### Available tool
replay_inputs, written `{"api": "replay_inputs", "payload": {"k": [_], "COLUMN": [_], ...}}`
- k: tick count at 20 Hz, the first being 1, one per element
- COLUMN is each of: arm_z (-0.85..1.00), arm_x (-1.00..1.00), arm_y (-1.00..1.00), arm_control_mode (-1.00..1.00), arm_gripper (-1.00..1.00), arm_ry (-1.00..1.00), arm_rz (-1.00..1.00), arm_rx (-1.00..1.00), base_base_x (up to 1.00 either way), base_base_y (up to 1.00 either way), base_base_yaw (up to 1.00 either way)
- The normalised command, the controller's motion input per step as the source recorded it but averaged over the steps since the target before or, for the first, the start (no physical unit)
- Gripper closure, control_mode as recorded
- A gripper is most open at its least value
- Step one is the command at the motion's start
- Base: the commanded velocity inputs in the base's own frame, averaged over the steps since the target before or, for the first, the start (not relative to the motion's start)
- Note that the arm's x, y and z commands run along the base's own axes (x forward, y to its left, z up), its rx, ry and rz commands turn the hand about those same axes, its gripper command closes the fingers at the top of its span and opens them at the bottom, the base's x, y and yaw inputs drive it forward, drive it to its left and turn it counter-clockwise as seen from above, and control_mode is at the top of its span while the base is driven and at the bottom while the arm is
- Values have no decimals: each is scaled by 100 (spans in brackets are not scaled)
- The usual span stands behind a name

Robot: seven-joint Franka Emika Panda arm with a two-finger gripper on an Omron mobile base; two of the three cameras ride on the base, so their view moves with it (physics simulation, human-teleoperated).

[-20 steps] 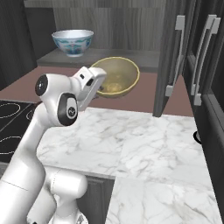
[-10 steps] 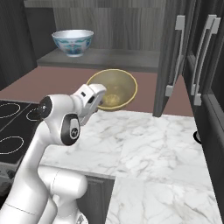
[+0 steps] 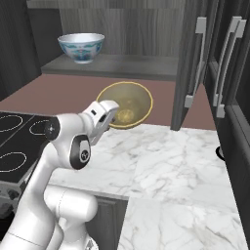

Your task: Move the bowls from the cabinet to the plates on the dining table.

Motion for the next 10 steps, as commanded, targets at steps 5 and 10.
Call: {"api": "replay_inputs", "payload": {"k": [5, 10], "arm_z": [0, 0], "arm_x": [0, 0], "arm_y": [0, 0], "arm_control_mode": [100, 100], "arm_gripper": [100, 100], "arm_ry": [0, 0], "arm_rz": [0, 0], "arm_rx": [0, 0], "base_base_x": [-2, -30], "base_base_y": [4, 19], "base_base_yaw": [0, 0]}}
